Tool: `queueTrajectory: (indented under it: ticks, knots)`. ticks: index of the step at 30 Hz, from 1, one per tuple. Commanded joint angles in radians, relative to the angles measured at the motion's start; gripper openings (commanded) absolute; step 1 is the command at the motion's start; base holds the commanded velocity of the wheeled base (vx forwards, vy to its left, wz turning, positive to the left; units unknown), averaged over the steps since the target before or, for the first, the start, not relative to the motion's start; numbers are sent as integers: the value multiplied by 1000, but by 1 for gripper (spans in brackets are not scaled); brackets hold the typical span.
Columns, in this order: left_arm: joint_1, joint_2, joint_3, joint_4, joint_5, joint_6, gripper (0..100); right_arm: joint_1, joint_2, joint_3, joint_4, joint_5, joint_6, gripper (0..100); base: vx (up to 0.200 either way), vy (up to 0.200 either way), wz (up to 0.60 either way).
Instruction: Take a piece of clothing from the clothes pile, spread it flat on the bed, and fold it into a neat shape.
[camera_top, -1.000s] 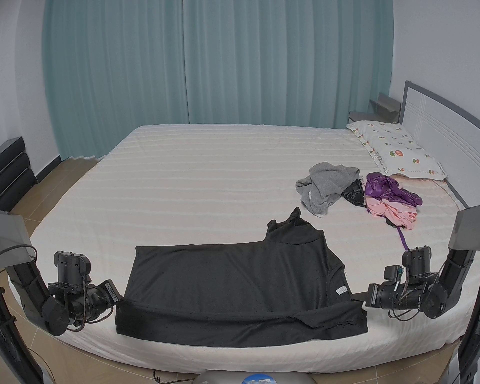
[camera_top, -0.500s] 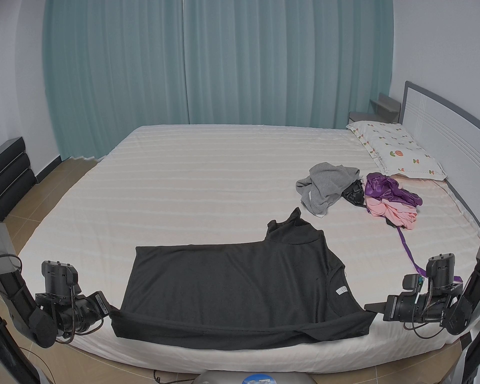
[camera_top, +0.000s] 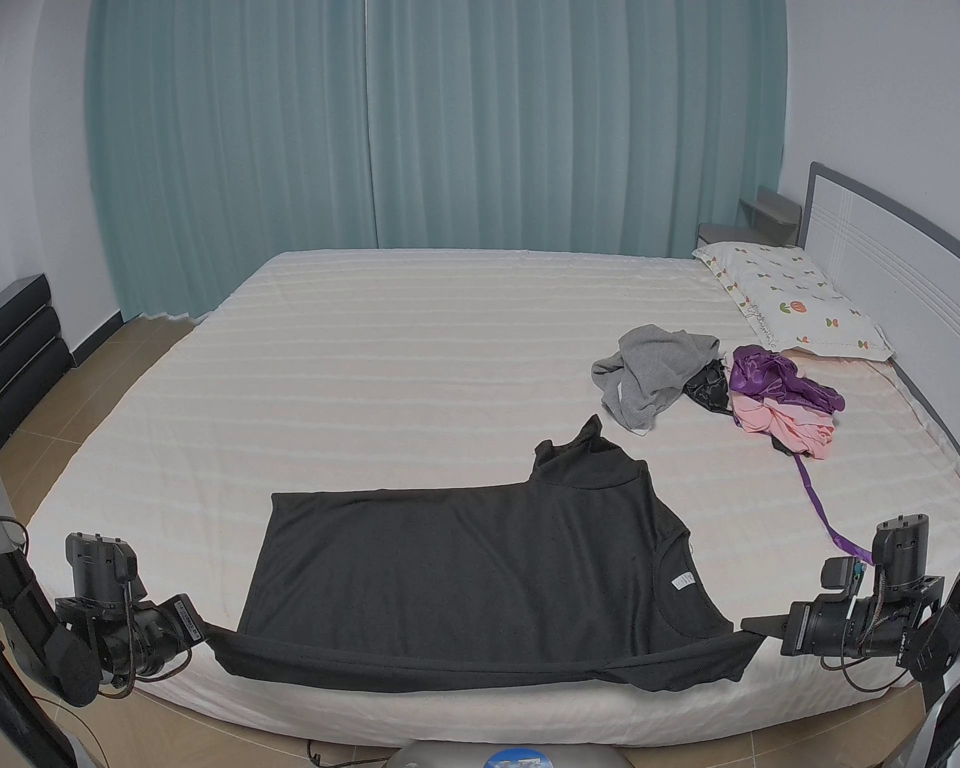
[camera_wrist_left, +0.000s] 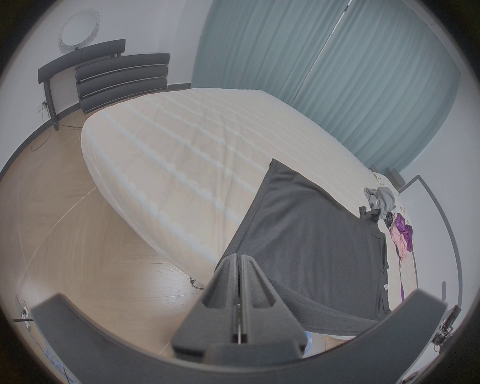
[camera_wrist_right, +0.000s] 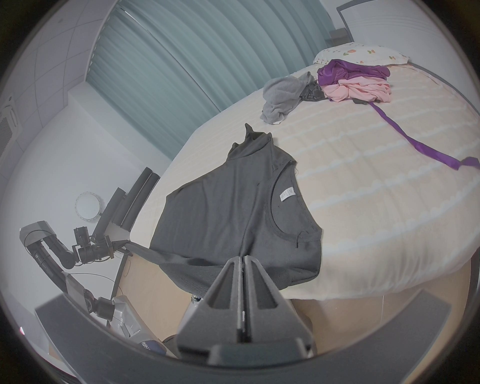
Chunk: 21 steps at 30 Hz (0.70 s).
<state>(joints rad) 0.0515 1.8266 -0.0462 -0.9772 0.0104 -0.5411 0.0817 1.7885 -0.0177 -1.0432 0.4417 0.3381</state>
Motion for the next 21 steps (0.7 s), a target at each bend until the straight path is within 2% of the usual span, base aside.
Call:
queueTrajectory:
  ticks: [1,21]
  knots:
    - [13,-10,15,-3,-3,1,0,10,-24,18,28,-1,-2,0,0,0,0]
    - [-12,71,15,-5,-7,3,0,12,15,-18,121,-20,-39,0,0,0,0]
